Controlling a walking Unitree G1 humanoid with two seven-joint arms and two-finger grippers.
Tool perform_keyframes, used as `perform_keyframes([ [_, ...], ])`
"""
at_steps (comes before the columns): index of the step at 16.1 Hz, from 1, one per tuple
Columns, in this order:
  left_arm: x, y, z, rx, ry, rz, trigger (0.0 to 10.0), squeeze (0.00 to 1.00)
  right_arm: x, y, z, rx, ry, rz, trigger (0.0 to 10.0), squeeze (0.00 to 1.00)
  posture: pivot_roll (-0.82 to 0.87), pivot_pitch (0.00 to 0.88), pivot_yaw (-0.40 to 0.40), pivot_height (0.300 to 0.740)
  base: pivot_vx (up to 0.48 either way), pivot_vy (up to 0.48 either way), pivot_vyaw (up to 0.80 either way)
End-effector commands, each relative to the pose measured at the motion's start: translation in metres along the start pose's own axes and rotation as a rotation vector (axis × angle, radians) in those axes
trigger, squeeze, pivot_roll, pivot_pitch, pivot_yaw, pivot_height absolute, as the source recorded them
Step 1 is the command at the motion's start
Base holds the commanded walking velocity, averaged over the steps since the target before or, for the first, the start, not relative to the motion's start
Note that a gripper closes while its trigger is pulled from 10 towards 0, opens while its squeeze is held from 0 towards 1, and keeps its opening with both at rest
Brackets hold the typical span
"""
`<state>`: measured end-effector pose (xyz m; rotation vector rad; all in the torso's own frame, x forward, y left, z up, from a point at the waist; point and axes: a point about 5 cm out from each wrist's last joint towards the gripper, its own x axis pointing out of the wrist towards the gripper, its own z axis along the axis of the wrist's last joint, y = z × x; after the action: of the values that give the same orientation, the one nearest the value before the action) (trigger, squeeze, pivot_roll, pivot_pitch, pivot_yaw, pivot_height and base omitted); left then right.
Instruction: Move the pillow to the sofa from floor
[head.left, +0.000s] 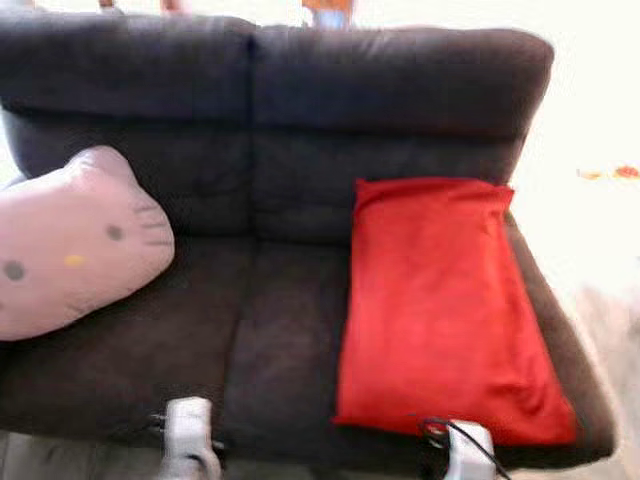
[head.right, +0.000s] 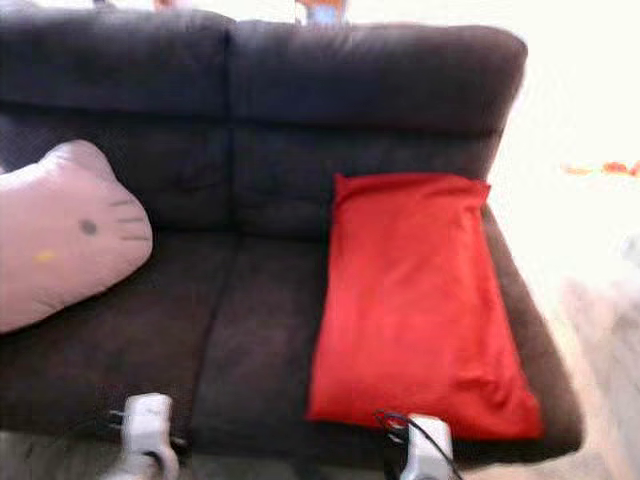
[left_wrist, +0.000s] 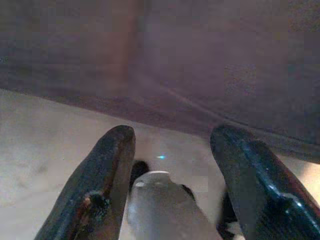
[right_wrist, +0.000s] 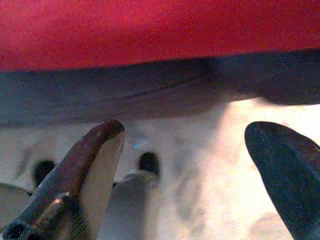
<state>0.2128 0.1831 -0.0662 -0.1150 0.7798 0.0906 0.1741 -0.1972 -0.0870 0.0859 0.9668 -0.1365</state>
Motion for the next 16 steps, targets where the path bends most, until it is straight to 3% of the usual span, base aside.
perform_keyframes([
  [1, -0.0016, 0.0115, -0.0017, 0.019, 0.009, 0.026, 10.0, 0.00, 0.0007, 0.0049, 0.0018, 0.004, -0.003, 0.008, 10.0, 0.00, 0.14, 0.087, -0.058, 0.740, 0.000, -0.480, 0.00],
  [16, -0.0018, 0.0086, -0.0036, 0.036, 0.015, 0.010, 10.0, 0.00, 0.0005, 0.0058, 0.0000, 0.002, 0.001, 0.011, 10.0, 0.00, 0.13, 0.073, -0.050, 0.740, 0.000, -0.477, 0.00],
])
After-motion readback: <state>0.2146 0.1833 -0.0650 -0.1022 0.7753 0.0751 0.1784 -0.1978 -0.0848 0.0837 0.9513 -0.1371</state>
